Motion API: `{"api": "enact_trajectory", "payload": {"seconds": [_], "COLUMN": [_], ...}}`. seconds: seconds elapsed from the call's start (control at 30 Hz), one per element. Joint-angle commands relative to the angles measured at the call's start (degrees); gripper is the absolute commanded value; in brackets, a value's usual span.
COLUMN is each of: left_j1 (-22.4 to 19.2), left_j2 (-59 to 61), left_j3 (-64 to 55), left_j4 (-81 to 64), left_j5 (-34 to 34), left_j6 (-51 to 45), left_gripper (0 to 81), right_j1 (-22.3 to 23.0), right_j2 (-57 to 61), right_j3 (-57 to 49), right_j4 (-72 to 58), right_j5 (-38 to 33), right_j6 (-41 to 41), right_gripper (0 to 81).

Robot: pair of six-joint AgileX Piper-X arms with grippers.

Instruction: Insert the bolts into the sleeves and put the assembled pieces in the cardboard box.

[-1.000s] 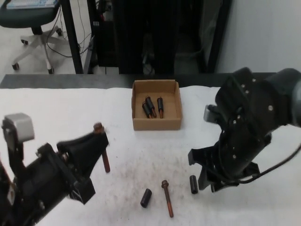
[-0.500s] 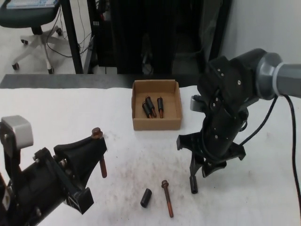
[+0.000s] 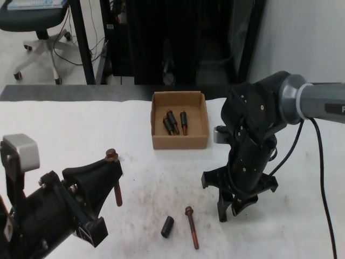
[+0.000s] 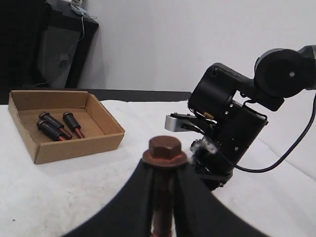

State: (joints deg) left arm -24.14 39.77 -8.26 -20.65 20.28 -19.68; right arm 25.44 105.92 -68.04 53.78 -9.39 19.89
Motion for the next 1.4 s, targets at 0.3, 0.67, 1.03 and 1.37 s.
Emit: {"api": "enact_trajectory", "payload": {"seconds": [0.3, 0.67, 1.03, 1.37], "left_j1": [0.0, 0.0, 0.0, 0.0], "left_j2": [-0.5, -0.5, -0.5, -0.5], "left_j3": [-0.3, -0.3, -0.3, -0.3], "left_j4": [0.8, 0.8, 0.8, 0.8], "left_j5": [-0.5, -0.5, -0.5, -0.5], "left_j6": [0.4, 0.4, 0.4, 0.4], "left_gripper": [0.4, 0.4, 0.4, 0.4], "right_j1": [0.7, 2.0, 2.0, 2.0], "right_j2": [2.1, 3.9, 4.0, 4.0], "right_j3": [-0.6, -0.6, -0.6, -0.9], "right_j4": [-0.6, -1.5, -1.5, -2.9], "right_j5": [-1.0, -1.0, -1.0, -0.8], "right_j6": [-2.0, -2.0, -9.4, -12.2], "right_gripper": [33.9, 33.9, 33.9, 33.9]}}
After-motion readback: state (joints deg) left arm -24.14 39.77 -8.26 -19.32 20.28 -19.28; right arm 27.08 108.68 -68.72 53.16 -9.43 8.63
